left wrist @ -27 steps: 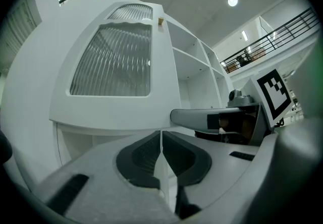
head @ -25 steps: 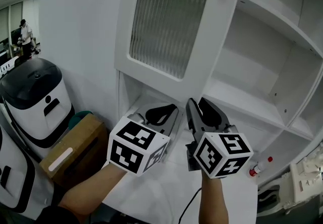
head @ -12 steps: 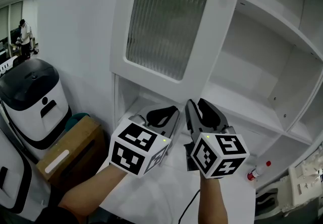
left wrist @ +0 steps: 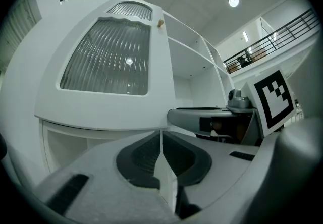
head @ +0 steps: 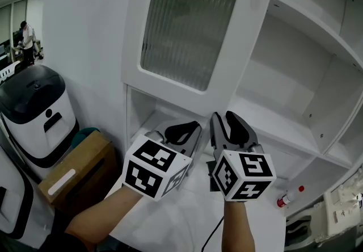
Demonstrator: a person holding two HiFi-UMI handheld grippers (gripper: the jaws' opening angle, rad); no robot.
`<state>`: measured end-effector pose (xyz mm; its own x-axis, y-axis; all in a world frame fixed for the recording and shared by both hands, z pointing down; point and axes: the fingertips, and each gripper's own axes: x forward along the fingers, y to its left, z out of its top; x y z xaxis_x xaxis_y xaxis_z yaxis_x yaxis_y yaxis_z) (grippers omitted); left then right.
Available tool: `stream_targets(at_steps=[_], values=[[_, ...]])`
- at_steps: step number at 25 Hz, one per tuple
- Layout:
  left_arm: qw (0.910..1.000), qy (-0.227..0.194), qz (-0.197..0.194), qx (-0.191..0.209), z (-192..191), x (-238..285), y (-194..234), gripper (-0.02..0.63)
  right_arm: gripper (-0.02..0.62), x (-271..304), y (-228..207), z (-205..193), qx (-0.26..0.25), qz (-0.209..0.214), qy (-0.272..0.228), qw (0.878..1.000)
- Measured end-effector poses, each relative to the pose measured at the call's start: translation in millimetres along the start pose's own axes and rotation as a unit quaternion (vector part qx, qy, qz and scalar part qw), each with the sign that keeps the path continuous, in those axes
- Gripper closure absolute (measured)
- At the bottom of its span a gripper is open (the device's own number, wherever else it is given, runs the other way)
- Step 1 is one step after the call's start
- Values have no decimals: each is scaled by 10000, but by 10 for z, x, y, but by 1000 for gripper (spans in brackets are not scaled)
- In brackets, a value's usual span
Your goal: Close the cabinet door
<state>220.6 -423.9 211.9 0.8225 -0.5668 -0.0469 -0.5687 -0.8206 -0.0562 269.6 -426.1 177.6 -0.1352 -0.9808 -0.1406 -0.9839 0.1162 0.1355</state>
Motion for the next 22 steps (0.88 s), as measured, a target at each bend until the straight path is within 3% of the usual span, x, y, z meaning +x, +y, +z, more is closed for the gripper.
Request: stream_targets(at_steps=[17,22], values=[[9998,-87,160,-94,34,38,94,594,460,81,-43,-19,-29,36,51,10000],[9997,-52,227,-104,40,-3,130,594,483,1,-2,38,-388,-210,-144,9989]])
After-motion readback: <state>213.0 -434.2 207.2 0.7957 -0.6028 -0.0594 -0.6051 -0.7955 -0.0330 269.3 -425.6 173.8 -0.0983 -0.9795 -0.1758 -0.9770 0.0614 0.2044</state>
